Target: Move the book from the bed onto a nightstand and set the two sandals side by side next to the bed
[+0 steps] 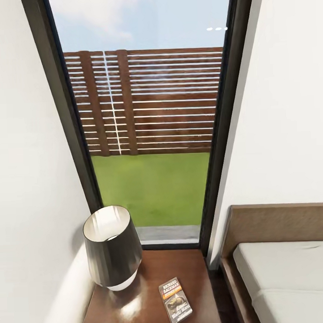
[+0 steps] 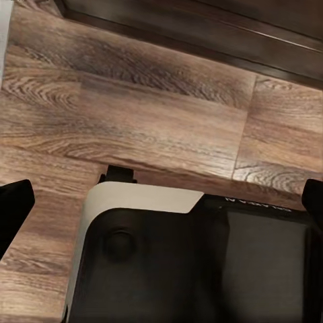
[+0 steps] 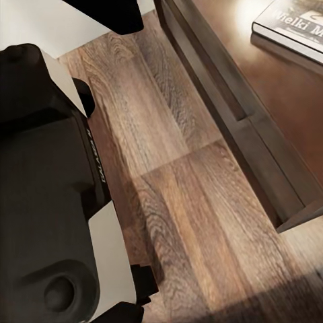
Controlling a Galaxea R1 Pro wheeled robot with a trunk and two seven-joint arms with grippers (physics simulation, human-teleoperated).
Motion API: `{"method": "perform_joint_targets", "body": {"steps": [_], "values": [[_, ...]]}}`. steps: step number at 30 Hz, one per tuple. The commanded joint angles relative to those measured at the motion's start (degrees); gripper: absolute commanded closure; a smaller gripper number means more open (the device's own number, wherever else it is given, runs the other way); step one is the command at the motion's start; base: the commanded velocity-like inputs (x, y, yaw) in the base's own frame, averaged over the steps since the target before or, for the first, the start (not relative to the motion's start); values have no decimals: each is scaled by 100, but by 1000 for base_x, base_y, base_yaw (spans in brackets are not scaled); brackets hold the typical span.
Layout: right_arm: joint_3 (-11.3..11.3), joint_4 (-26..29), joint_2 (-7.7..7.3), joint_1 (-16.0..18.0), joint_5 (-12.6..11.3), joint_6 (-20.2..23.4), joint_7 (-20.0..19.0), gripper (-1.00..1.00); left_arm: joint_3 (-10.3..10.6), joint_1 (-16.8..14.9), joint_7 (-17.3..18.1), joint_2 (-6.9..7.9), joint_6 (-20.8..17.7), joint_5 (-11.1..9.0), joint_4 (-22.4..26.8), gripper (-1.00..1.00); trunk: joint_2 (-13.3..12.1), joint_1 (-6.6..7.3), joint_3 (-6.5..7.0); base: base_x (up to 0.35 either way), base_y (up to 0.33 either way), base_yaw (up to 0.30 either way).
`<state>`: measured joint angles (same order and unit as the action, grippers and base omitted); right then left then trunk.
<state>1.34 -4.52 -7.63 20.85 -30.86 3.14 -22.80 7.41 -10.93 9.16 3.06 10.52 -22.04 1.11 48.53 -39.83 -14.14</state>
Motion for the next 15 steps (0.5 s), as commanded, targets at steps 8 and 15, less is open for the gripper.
{"method": "perform_joint_targets", "body": {"steps": [8,15], "values": [[16,-14,15,7,-62,20,-38,-100,41,-5,24,1,20,-62,-5,-100,6,-1,-8,0,0,0],[16,-14,32,6,-65,23,-35,-100,33,-5,20,1,15,-72,-7,-100,6,-1,-8,0,0,0]]}}
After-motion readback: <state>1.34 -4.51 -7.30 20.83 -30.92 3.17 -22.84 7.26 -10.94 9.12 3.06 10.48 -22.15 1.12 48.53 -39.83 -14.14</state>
